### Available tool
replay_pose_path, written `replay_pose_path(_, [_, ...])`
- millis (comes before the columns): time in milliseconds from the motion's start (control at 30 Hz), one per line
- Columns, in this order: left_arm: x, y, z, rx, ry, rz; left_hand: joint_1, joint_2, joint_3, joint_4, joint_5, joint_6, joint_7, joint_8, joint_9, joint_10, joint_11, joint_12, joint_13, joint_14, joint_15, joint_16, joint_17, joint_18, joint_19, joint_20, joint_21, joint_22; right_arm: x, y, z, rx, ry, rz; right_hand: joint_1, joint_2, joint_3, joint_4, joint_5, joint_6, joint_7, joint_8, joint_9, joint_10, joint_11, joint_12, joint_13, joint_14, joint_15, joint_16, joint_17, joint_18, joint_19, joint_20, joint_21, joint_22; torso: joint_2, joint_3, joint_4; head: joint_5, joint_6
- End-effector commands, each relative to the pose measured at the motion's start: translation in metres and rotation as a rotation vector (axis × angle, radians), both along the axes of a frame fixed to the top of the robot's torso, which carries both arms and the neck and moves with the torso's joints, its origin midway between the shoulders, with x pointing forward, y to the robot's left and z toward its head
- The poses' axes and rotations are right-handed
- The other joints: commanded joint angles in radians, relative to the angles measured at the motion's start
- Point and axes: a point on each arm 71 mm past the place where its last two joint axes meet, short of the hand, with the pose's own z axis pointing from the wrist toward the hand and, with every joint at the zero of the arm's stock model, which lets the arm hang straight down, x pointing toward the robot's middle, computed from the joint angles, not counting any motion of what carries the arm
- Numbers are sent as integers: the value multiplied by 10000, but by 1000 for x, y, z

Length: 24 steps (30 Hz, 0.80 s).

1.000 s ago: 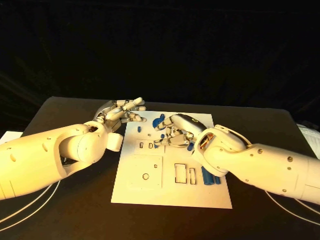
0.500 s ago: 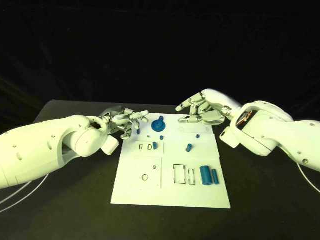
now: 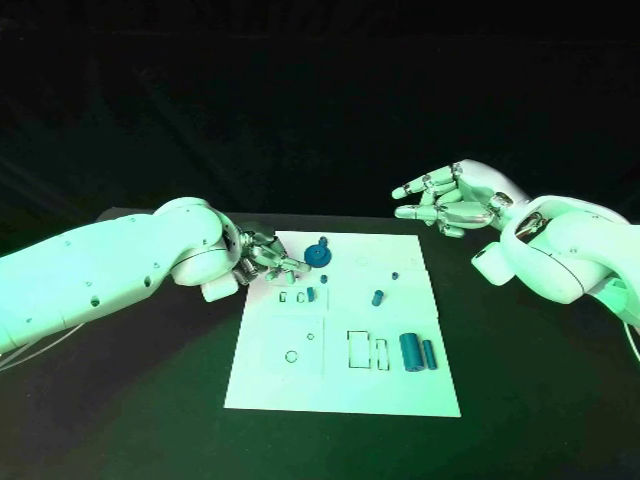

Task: Assemble the parts on the task board

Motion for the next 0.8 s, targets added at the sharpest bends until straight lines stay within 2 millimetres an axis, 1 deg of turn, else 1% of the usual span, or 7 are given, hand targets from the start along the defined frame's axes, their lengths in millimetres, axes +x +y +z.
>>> replay_pose_path(33, [3, -4, 0, 1602, -277, -154, -171, -70, -309, 407, -46, -84, -245, 691, 653, 561, -166, 1230, 1252, 1040, -200, 24, 2628, -201, 392, -188, 372, 669, 1, -2, 0, 195, 113, -10, 109, 17, 0, -32, 56, 96, -4, 36, -9, -50, -24, -33, -8, 356, 49, -38, -13, 130, -73, 6, -52, -14, -29, 18, 0, 1, -25])
replay_pose_path(67, [3, -7, 0, 1675, -320, -174, -176, -73, -427, 555, -59, -217, -302, 958, 943, 644, -195, 1533, 1576, 1040, -223, 24, 2628, -217, 412, -258, 447, 786, 2, -2, 0, 179, 118, -20, 109, 17, 0, -32, 56, 96, -4, 36, -9, -50, -24, -33, -8, 356, 49, -38, -13, 130, -73, 6, -52, -14, -30, 18, 3, -1, -28])
replay_pose_path(133, [4, -13, 1, 1809, -363, -229, -224, -76, -551, 658, -58, -296, -310, 1178, 1181, 786, -232, 1818, 1896, 1040, -259, 24, 2628, -245, 447, -262, 531, 929, 2, -2, -1, 149, 134, -29, 109, 16, -2, -32, 55, 97, -4, 37, -10, -50, -24, -32, -7, 354, 49, -45, -22, 132, -79, 6, -57, -25, -24, 12, -2, -2, -29])
replay_pose_path(333, [7, -29, -1, 2441, -282, -473, -427, -14, -853, 680, -70, -465, -385, 1654, 1724, 1083, -317, 2338, 2471, 1040, -322, 24, 2628, -295, 528, -316, 697, 1213, 4, -1, -2, 70, 183, -62, 106, 1, -21, -34, 50, 90, -2, 39, -13, -146, -20, -190, -151, 335, 51, -100, -91, 155, -147, 6, -121, -153, -18, 4, 1, -18, -32])
replay_pose_path(567, [11, -39, -5, 3599, -156, -741, -499, -38, -1045, 657, -71, -609, -408, 1859, 2009, 1061, -348, 2380, 2518, 1040, -345, 24, 2628, -287, 507, -347, 682, 1188, 6, 0, -4, -141, 202, 8, 118, 6, -39, -39, 54, 77, 1, 43, -21, -274, -17, -392, -335, 305, 53, -184, -188, 184, -236, 6, -208, -317, 0, 3, -18, -19, -25])
replay_pose_path(700, [11, -44, -7, 3834, -129, -892, -496, -35, -1065, 657, -71, -619, -414, 1900, 2059, 1062, -353, 2390, 2531, 1040, -348, 24, 2628, -287, 505, -350, 682, 1189, 7, 2, -5, -236, 210, 57, 123, 7, -48, -41, 56, 74, 1, 47, -23, -320, -17, -465, -402, 291, 54, -223, -232, 197, -277, 6, -250, -393, -2, -5, 5, -19, -59])
replay_pose_path(800, [12, -47, -8, 3961, -53, -950, -494, -31, -1069, 657, -70, -624, -416, 1911, 2073, 1057, -354, 2387, 2527, 1040, -349, 24, 2628, -287, 505, -351, 683, 1191, 7, 3, -6, -270, 217, 69, 130, 9, -52, -44, 63, 71, 2, 48, -26, -340, -17, -498, -432, 283, 54, -246, -257, 204, -299, 6, -273, -434, -9, 10, -2, 19, -91])
